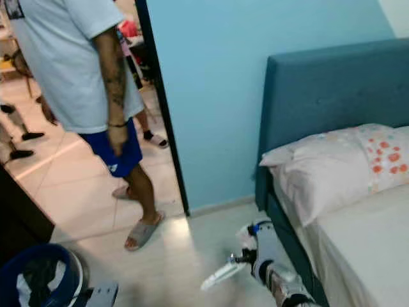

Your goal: Clean up the room

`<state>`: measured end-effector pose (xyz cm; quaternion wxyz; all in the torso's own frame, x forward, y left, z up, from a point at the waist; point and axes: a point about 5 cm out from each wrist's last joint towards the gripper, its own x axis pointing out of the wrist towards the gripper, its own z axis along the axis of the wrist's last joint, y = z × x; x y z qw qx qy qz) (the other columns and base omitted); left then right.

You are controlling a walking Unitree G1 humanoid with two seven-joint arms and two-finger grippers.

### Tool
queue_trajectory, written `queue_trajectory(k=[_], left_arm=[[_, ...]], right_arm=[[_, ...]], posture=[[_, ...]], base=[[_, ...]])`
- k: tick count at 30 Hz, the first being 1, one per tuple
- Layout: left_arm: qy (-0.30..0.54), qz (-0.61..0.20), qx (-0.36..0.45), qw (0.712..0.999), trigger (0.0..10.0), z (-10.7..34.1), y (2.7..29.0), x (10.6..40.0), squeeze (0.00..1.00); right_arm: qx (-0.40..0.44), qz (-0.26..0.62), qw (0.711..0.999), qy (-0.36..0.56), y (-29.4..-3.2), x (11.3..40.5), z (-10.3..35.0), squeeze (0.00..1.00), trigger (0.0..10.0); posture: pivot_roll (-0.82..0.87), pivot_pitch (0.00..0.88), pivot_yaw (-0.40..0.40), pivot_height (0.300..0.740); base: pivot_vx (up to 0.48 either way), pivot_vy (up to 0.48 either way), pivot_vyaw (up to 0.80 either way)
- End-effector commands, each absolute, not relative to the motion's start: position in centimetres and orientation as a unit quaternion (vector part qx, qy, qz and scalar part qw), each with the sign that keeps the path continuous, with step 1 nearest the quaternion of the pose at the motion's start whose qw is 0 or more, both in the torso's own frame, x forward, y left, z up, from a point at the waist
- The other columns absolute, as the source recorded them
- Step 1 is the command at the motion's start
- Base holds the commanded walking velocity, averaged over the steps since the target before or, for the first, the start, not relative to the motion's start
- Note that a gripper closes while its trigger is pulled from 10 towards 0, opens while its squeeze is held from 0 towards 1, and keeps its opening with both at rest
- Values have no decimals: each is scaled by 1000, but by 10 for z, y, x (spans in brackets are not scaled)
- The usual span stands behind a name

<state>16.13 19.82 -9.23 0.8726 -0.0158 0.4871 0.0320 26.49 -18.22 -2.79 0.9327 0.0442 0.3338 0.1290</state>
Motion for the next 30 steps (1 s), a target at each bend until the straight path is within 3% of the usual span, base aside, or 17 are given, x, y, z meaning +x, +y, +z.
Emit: queue_trajectory(k=[1, 11, 30], left_arm=[[484, 39, -29, 874, 10000, -92, 197, 162, 0], [468, 15, -33, 883, 10000, -89, 184, 173, 0], [479, 14, -20, 877, 10000, -92, 188, 165, 0]], right_arm=[[42, 140, 929, 341, -173, 262, -31, 0, 10000], [42, 145, 925, 350, -171, 259, -34, 0, 10000], [26, 153, 923, 353, -170, 260, -34, 0, 10000]], posture=[[-47, 0, -10, 740], [-61, 0, -4, 740], [-61, 0, -1, 740]], base=[[0, 0, 775], [0, 0, 777], [0, 0, 777]])
